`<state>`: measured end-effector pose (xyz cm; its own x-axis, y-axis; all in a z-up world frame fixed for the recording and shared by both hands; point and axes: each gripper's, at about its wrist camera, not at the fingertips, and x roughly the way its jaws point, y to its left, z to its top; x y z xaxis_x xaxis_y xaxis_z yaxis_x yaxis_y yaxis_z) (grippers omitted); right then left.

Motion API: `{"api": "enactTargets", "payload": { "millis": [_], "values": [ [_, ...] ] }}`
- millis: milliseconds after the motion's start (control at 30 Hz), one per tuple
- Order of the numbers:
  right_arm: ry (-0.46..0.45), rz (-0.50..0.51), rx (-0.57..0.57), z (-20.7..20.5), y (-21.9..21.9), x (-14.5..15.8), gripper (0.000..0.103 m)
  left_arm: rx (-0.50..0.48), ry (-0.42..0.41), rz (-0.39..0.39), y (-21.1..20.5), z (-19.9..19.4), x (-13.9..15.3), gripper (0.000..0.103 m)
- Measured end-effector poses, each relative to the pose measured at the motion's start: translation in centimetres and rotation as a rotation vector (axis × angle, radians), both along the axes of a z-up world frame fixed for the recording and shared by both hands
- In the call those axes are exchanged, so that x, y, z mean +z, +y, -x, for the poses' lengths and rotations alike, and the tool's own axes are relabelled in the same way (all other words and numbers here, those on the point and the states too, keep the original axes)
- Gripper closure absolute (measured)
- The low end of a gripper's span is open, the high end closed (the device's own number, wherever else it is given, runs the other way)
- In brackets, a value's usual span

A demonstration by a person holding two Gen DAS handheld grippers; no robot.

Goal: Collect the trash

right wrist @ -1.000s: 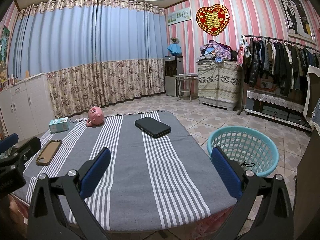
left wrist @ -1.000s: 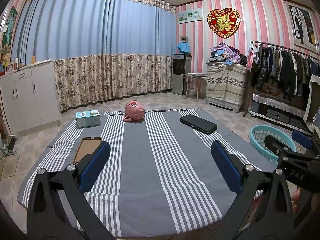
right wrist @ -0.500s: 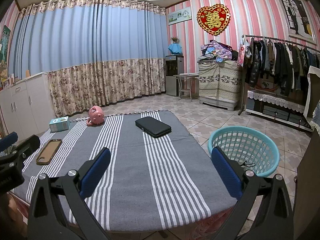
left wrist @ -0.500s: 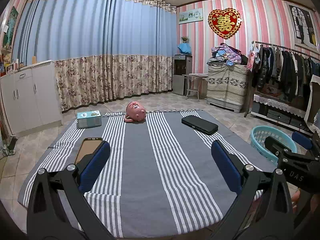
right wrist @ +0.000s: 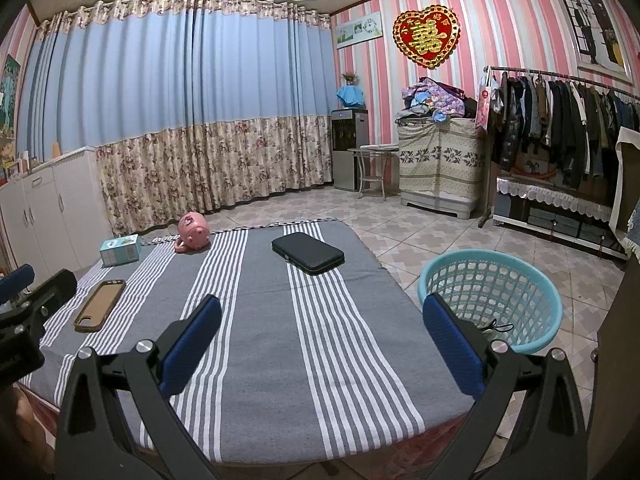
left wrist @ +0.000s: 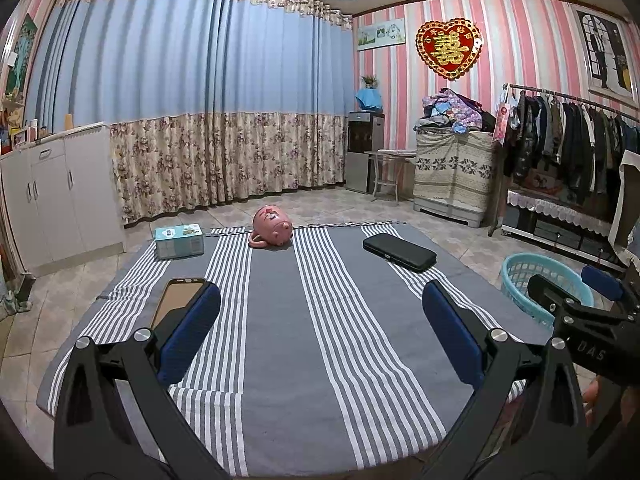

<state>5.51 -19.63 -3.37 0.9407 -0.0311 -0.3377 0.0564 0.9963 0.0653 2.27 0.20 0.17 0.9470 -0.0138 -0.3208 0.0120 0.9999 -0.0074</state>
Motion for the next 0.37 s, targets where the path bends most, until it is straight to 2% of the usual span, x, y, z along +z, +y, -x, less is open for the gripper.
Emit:
{"api": "enactTargets", "payload": {
  "millis": [367],
  "values": [
    [0.003,-0.001,0.003,-0.03,0.09,-0.06,0.005,0.002,0.003,0.004,-0.07,0.15,0.03,0.005]
  ]
}}
